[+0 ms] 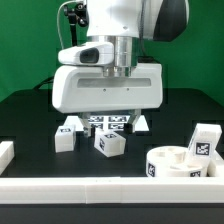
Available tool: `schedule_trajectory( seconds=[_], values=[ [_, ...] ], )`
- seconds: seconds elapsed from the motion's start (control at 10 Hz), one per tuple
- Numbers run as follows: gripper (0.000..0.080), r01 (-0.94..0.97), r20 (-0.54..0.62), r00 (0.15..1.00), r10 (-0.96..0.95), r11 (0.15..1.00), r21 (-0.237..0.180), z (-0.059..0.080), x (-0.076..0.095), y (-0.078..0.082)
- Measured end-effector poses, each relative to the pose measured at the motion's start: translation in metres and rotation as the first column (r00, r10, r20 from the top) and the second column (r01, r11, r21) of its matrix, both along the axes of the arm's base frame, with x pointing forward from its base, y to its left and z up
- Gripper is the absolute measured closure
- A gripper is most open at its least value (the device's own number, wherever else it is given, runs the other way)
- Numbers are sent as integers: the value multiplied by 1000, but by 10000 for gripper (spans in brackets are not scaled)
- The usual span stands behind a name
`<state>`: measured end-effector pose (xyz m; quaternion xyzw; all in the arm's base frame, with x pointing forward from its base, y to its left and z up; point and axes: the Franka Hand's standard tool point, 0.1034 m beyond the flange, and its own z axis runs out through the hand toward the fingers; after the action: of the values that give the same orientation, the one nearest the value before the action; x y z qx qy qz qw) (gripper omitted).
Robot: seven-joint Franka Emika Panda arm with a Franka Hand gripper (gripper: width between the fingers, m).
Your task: Assemble stool
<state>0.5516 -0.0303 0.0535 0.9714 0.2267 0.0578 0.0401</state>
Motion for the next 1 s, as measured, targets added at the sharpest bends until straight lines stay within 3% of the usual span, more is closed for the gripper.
schedule_trajectory(
  seconds=[0.3, 0.4, 0.5, 0.7, 0.9, 1.0],
  values=[
    [151, 31, -55, 998, -30, 999, 12, -1, -2, 8],
    [151, 50, -135, 990, -48, 999, 7, -3, -7, 14],
    [151, 46, -189, 981, -47, 999, -12, -3, -5, 17],
    [151, 73, -192, 978, -81, 996, -49, -1, -5, 18],
    [151, 83, -325, 940, -102, 994, -72, 4, -15, 3],
    [151, 99, -351, 928, -126, 991, -96, 4, -11, 0]
  ],
)
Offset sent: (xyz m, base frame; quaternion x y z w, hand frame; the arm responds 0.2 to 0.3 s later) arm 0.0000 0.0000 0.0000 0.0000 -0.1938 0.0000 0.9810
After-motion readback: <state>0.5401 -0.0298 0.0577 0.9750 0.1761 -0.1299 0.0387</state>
